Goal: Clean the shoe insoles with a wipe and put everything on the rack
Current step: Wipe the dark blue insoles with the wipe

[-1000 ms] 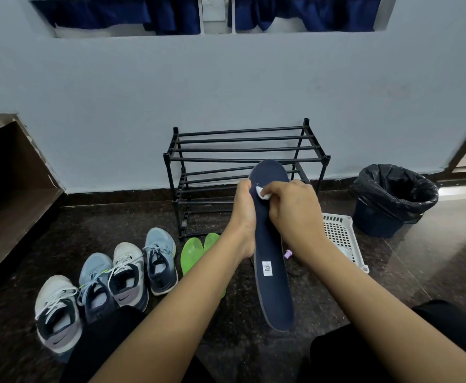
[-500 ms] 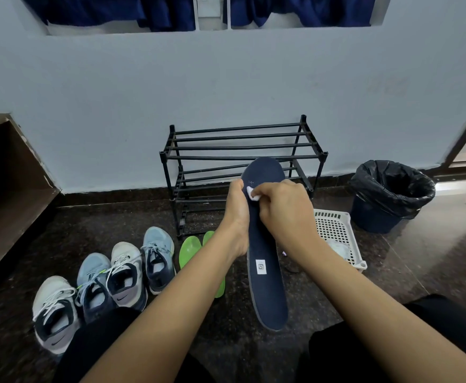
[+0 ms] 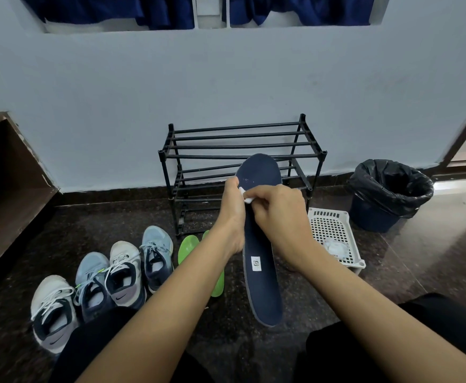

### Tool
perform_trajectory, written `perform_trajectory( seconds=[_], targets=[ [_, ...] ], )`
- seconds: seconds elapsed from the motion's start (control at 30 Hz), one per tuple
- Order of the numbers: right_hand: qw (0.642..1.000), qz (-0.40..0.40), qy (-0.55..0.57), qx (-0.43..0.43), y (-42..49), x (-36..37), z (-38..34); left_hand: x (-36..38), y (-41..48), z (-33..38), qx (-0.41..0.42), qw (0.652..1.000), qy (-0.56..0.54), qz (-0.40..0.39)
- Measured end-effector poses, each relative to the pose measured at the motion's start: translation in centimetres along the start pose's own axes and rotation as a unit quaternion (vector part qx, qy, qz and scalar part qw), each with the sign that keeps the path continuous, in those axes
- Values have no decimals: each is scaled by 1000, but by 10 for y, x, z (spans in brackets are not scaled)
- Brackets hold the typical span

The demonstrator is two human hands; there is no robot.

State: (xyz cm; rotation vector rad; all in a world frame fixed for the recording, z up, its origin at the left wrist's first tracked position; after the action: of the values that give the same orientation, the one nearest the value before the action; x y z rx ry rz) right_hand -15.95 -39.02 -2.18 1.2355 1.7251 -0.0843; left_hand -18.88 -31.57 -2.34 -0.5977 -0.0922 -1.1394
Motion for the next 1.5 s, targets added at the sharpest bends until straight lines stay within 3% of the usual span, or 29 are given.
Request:
perform_trajectory(
  seconds=[0.2, 0.4, 0.57, 0.83, 1.1, 1.3, 1.5],
  targets=[
    [1000, 25, 7, 15, 2, -3, 4, 6, -5, -9, -22, 999, 31, -21],
    [998, -14, 63, 3, -9, 8, -9, -6, 3, 2, 24, 1000, -6, -1],
    [993, 9, 113, 24, -6, 2, -7, -2, 2, 0, 30, 1000, 5, -7],
    [996, 45, 69, 29, 2, -1, -2, 7, -1, -10, 28, 999, 21, -25],
    [998, 14, 68, -5, -7, 7, -11, -3, 4, 0, 34, 999, -13, -7],
    [998, 46, 35, 22, 8, 1, 5, 8, -2, -12, 40, 998, 32, -26],
    [999, 22, 29, 30, -2, 7, -3, 2, -1, -9, 15, 1000, 10, -20]
  ],
)
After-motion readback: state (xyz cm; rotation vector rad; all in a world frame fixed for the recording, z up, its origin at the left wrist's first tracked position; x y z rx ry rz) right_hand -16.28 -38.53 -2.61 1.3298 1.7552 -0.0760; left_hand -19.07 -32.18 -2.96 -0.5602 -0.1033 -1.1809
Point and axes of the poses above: each hand's wrist, its own y-axis towards the middle knuckle, its own x-axis out of the palm, z = x × y, the point moved 2 cm from there along y, towards the middle knuckle, and after that the axes turned 6 degrees about -z, right-handed, at the moved point
